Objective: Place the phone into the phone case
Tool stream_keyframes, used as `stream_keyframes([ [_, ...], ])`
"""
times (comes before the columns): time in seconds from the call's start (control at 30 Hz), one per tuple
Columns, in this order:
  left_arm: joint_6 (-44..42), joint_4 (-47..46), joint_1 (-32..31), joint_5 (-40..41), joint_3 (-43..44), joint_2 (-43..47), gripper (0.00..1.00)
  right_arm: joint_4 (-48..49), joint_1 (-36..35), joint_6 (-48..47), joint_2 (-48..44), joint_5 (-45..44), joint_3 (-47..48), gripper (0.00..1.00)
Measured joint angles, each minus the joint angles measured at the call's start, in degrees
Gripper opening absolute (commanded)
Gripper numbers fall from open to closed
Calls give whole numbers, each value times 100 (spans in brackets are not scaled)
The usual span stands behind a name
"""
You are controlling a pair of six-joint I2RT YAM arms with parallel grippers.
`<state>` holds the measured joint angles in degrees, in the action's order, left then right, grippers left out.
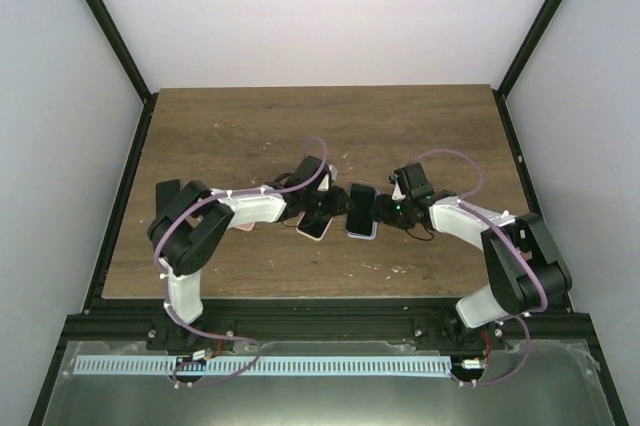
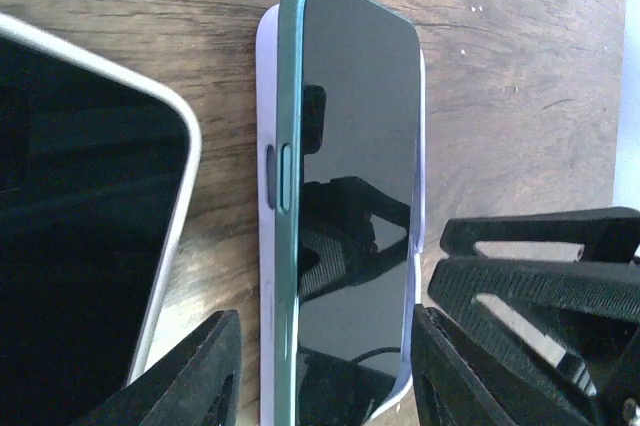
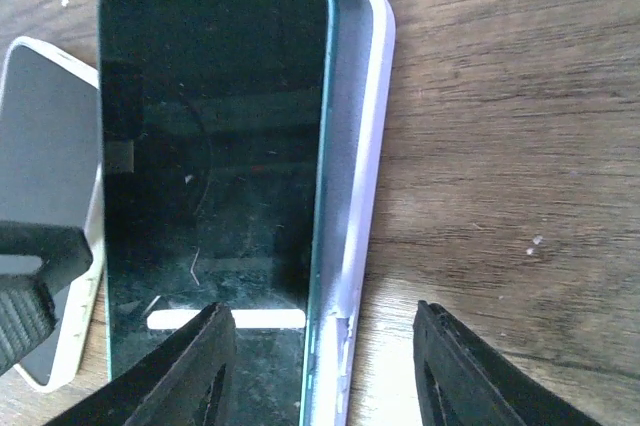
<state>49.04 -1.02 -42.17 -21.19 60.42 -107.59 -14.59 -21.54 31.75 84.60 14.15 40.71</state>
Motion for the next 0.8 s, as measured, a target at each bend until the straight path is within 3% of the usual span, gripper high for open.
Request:
stream_keyframes([
  [0.2,-17,94,-48,0,313,-393,44,308,20,20,173,72,-52,41],
  [0.4,-105,332,-48,48,667,-739,23,562,42,24,240,103,-81,37],
  [0.5,-138,435,-66,57,800,-761,16,697,44,26,254,138,-160,35],
  [0.8,-157,866,-192,219,1119,-776,17,962,48,63,278,247,-402,35],
])
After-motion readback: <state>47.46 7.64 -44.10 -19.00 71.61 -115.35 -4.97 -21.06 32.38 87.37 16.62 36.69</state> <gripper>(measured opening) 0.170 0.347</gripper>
